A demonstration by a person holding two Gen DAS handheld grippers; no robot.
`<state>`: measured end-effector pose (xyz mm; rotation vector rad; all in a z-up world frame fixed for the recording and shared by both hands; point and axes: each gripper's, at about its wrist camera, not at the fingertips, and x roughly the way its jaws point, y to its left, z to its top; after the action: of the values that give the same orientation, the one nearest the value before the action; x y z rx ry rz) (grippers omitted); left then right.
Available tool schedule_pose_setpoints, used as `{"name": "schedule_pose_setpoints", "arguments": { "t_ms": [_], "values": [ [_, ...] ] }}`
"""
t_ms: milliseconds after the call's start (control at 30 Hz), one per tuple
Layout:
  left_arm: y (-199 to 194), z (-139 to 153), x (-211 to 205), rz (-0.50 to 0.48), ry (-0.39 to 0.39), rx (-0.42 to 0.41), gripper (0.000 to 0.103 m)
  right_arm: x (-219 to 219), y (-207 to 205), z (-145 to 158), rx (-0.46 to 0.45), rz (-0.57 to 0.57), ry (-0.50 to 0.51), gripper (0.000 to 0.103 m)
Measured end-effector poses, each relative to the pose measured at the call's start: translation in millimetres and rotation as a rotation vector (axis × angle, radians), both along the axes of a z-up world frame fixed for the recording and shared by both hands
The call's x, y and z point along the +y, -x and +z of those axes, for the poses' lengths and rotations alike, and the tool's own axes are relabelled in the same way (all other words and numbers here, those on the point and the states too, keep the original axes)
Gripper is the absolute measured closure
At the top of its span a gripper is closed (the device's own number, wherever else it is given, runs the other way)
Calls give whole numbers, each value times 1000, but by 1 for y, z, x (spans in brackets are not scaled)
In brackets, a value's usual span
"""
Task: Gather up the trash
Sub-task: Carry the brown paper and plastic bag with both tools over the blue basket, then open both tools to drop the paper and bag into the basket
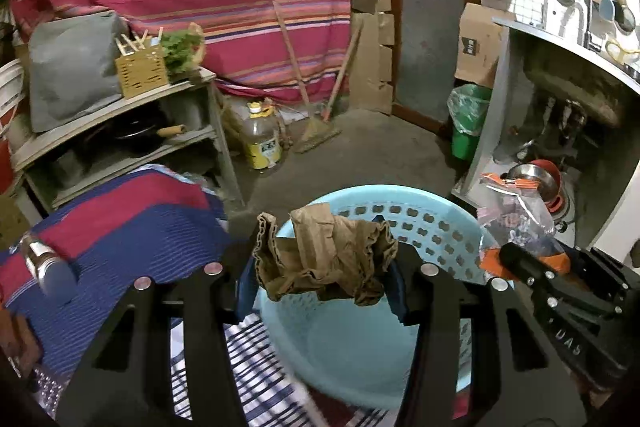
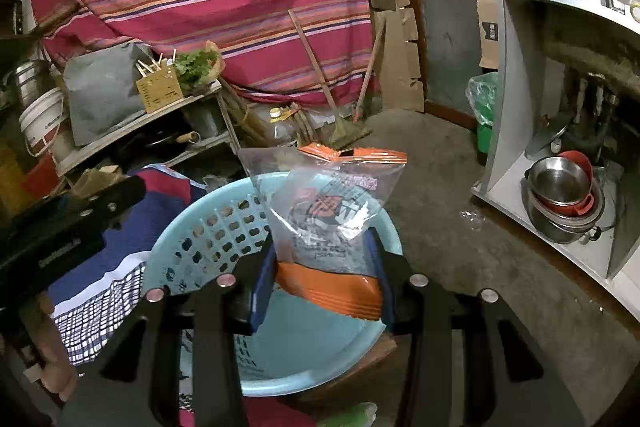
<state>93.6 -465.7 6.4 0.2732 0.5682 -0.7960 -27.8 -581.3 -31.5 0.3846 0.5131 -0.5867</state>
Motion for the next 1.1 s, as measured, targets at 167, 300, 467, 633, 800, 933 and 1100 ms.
{"name": "schedule_pose_setpoints", "arguments": {
  "t_ms": [167, 300, 467, 633, 800, 933, 1100],
  "values": [
    [-3, -5, -17, -14, -16, 19, 47, -9, -6, -4, 9, -2, -11, 60],
    [-7, -6, -21, -15, -27, 27, 38, -12, -11, -5, 14, 1, -14, 60],
    [-15, -1, -12, 16, -3, 34, 21, -10, -16, -5, 24, 10, -5, 60],
    [-26, 1, 8, 85, 2, 11, 14, -8, -24, -10, 39, 21, -6, 60],
    [-35, -1, 28, 151, -12, -1, 11, -3, -37, -15, 55, 40, -13, 60],
    [-35, 2, 49, 220, -30, -69, 6, 1, -46, -17, 61, 54, 0, 58],
    [-34, 8, 79, 280, -28, -103, 6, 7, -58, -15, 71, 45, 37, 34]
  ]
}}
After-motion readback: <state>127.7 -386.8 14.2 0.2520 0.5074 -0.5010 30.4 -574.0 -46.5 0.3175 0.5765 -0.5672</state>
